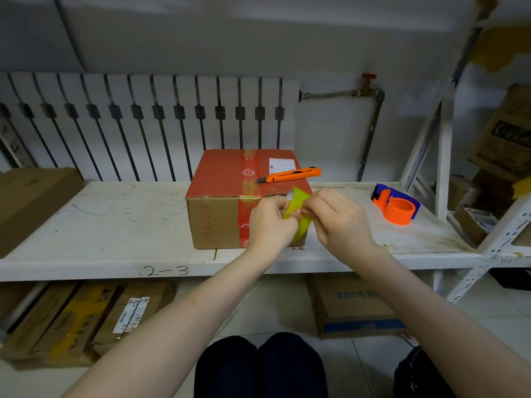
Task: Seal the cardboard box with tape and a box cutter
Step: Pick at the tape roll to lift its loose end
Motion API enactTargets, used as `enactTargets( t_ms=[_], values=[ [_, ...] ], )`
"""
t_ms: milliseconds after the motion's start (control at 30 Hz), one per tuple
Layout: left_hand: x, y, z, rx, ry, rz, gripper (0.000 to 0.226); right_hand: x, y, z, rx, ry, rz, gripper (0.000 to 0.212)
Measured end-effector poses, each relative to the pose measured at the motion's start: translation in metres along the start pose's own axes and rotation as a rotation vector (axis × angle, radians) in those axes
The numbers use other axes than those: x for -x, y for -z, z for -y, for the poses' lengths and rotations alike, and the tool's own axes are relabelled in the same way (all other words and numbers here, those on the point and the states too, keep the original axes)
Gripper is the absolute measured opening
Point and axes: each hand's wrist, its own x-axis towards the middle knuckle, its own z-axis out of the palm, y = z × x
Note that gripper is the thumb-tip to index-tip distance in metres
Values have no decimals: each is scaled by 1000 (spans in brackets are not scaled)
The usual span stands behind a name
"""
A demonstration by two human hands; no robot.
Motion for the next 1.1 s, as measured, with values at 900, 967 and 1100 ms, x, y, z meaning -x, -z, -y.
enactTargets(
  t_ms=[900, 967, 1100],
  values=[
    [-3, 9, -12, 402, 75, 272, 16, -31, 13, -4, -392, -635, -68, 7],
    [-3, 10, -15, 377, 85, 304, 19, -31, 11, -5, -409, -659, -89, 8],
    [-5, 10, -22, 369, 207, 300, 23, -28, 10, -1, -420, -612, -116, 10]
  ],
)
